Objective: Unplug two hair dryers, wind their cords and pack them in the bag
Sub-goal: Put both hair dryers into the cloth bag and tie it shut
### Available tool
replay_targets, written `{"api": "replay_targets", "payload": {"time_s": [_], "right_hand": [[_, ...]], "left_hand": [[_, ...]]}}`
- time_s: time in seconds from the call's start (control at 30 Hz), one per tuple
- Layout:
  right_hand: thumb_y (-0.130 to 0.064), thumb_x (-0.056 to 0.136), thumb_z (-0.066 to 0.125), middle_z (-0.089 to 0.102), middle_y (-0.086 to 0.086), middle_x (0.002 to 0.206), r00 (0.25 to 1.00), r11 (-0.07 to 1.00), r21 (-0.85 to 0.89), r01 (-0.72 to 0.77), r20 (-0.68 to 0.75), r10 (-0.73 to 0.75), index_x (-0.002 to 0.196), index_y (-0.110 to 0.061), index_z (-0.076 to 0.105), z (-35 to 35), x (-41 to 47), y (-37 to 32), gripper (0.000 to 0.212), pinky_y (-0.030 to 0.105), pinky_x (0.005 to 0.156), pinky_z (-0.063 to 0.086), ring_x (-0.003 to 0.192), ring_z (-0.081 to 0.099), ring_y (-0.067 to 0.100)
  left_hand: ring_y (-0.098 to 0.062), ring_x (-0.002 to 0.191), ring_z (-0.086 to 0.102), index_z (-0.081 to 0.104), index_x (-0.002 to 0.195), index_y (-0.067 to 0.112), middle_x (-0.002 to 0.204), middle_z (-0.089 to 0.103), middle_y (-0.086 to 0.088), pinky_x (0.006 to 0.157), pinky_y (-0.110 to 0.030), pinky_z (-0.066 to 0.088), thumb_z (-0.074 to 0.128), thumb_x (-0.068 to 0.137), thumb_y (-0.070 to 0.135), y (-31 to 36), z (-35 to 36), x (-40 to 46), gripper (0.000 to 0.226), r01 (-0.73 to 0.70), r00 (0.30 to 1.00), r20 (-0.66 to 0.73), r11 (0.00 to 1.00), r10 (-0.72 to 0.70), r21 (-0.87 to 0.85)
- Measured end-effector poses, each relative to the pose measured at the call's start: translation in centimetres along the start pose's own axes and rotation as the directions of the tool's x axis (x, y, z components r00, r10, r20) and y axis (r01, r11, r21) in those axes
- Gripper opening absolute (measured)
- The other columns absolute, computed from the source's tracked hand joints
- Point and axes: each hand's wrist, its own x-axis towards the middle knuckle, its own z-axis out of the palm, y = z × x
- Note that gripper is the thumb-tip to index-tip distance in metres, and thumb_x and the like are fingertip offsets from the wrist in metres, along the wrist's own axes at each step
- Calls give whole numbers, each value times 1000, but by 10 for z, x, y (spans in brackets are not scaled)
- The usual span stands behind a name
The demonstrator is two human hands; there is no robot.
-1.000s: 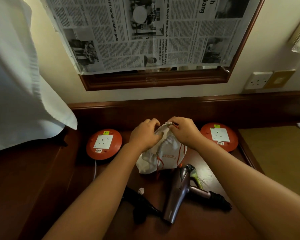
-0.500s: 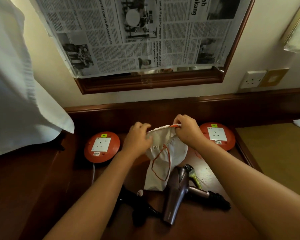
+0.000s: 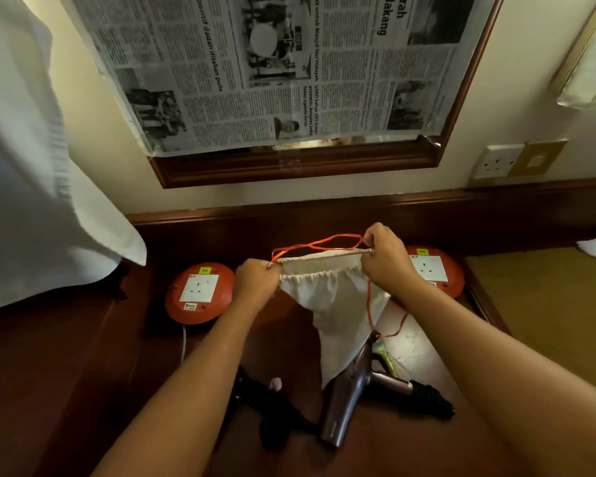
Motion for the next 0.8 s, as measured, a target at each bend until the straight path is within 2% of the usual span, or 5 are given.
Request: {"api": "replay_targets", "payload": {"time_s": [0.1,0.2,0.4,0.63,0.8], "right_hand": [[3,82,54,53,2,93,999,997,70,-18,27,16,93,-15,50,-1,2,-2,22,23,56,40,72,46,13],[-4,87,57,57,1,87,995,990,143,-15,97,1,94,-17,54,-2,2,-5,15,19,53,43,67,49,10],[-9,88,59,60,2,86,985,992,114,50,161,-68,90,-16,58,-1,2,-12,7,20,55,46,67,52,10],[-23,91,50,63,5,80,977,974,-166,154,172,-125,90,-13,64,0,7,-19,17,38,61,51,71,60,24],[-21,91,44,65,6,77,974,937,-297,186,180,-136,83,-12,67,-7,6,-24,26,33,56,47,70,60,26]], "left_hand": [[-30,92,61,63,103,8,96,64,-12,68,-34,44,55,91,21,-7,9,-3,20,-40,999,0,989,40,144],[-29,124,43,18,149,23,145,32,-14,92,-38,48,65,87,26,-10,14,-8,78,-197,976,-35,932,217,304],[-26,98,57,58,107,13,105,60,-8,76,-35,38,45,97,25,2,24,-5,21,-371,927,138,804,348,464],[-20,64,47,43,64,14,63,43,3,56,-30,30,43,98,25,26,22,-5,36,-361,932,77,880,355,310],[-24,84,58,67,94,12,90,61,-4,72,-37,49,42,93,18,23,2,3,26,-322,947,98,911,307,260]]}}
